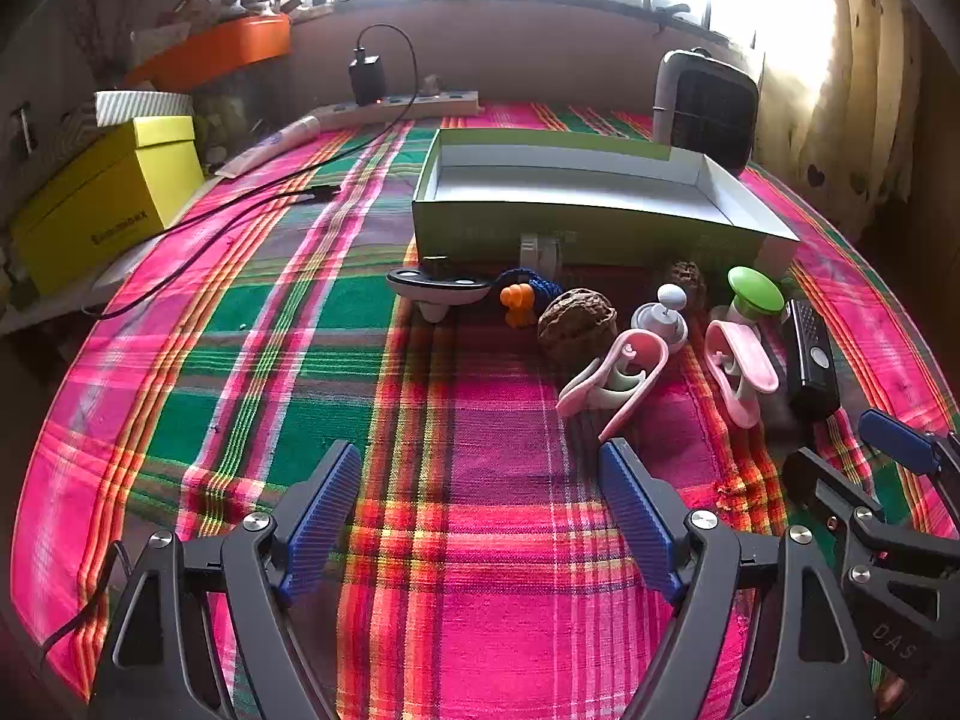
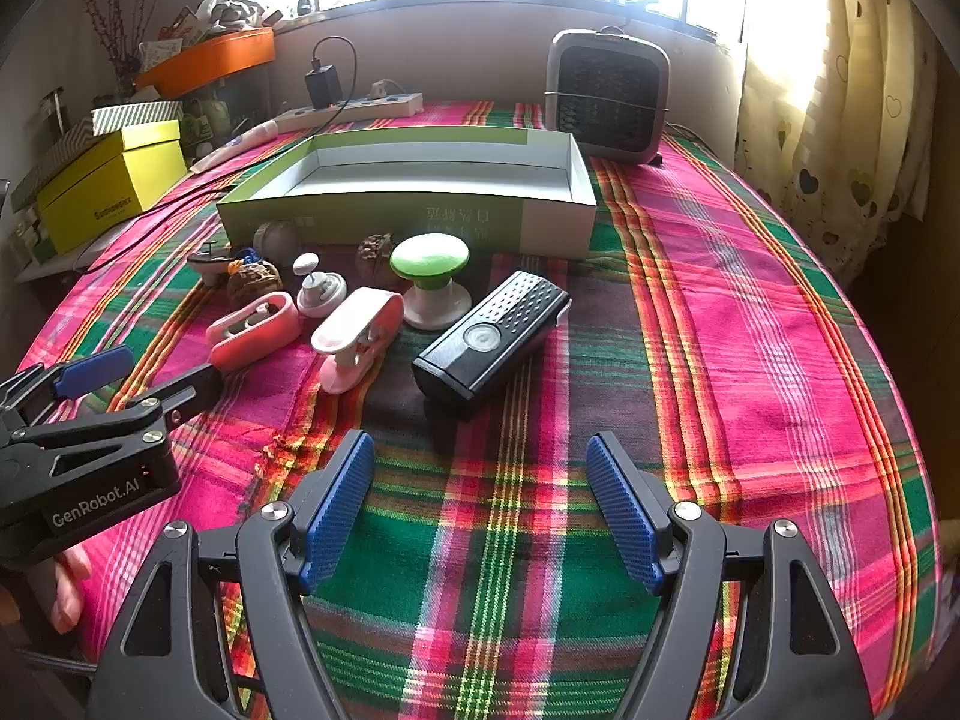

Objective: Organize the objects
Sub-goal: 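Move the right gripper toward the black rectangular grilled device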

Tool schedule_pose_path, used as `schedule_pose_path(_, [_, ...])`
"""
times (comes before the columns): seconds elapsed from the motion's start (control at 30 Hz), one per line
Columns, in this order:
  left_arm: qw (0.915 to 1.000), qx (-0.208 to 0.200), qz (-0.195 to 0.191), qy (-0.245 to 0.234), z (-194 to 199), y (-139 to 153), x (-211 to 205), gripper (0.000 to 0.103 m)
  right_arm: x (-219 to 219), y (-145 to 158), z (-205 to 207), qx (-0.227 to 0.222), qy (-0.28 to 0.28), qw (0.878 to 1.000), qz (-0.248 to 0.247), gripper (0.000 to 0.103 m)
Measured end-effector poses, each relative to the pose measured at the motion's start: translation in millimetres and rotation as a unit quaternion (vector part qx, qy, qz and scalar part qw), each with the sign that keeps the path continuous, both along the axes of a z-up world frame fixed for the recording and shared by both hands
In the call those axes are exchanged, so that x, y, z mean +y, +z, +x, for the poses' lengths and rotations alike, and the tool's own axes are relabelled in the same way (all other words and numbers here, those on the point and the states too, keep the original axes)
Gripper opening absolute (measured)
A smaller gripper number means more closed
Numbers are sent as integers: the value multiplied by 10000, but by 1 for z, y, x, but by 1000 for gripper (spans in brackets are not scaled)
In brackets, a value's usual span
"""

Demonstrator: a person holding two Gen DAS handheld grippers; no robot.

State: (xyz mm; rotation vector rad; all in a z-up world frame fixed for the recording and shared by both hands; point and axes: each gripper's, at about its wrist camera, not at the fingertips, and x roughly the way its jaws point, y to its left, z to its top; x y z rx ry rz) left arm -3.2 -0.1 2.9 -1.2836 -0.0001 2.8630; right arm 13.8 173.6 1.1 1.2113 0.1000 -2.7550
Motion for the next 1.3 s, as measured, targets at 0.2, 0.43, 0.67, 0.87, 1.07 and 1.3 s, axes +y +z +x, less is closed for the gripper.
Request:
schedule_pose_path(0.2, [10000,-17,0,-14,-2,-1,0,81,-1,1,0,-4,3,10000,2,73])
schedule_pose_path(0.43, [9999,-80,10,-110,-5,-1,-1,81,-1,0,-2,-52,-2,10000,-12,73])
schedule_pose_path(0.67, [9999,-75,7,-118,-5,-1,-1,81,-1,1,-1,-62,2,10000,-19,73])
schedule_pose_path(0.87, [9996,-161,29,-240,-5,0,-3,81,8,3,-7,-170,26,9992,-351,73])
schedule_pose_path(1.07, [9992,-158,168,-315,-6,2,-8,81,10,11,-17,-109,-56,9988,-477,74])
schedule_pose_path(1.3, [9973,-161,393,-602,-9,5,-7,81,10,12,-34,-139,-222,9987,-438,74])
